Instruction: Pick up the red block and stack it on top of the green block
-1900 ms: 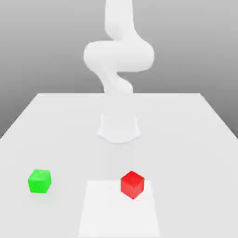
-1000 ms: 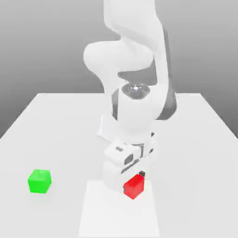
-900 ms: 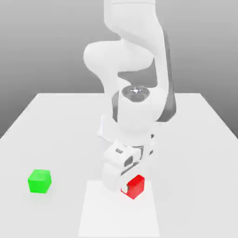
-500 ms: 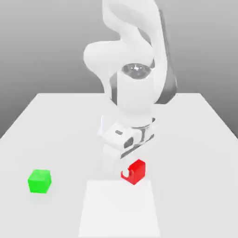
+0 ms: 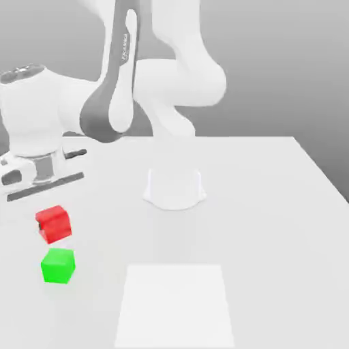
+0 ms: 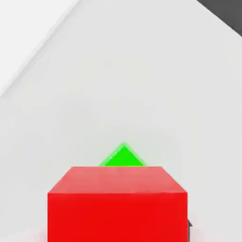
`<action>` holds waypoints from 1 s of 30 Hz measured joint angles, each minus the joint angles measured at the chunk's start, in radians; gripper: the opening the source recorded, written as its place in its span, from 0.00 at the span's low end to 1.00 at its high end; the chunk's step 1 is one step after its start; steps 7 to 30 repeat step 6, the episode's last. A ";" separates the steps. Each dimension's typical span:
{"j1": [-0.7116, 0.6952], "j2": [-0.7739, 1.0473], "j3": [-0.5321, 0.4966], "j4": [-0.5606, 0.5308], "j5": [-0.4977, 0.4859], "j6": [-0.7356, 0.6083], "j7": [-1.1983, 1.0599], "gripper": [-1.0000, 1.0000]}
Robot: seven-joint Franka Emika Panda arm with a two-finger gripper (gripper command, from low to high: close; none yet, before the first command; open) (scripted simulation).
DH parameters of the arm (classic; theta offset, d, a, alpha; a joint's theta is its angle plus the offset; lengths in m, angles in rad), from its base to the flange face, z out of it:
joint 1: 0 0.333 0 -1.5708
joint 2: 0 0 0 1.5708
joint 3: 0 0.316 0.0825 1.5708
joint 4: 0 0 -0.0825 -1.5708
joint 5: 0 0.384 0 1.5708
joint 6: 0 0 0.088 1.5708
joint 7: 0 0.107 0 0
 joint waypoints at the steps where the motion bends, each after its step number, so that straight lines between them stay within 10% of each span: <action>1: -0.001 0.033 0.013 0.002 0.037 0.028 -0.028 0.00; 3: -0.020 0.101 0.048 0.006 0.116 0.085 -0.086 0.00; 4: -0.030 0.123 0.063 0.007 0.141 0.104 -0.104 1.00; 30: -0.030 0.123 0.063 0.007 0.141 0.104 -0.104 1.00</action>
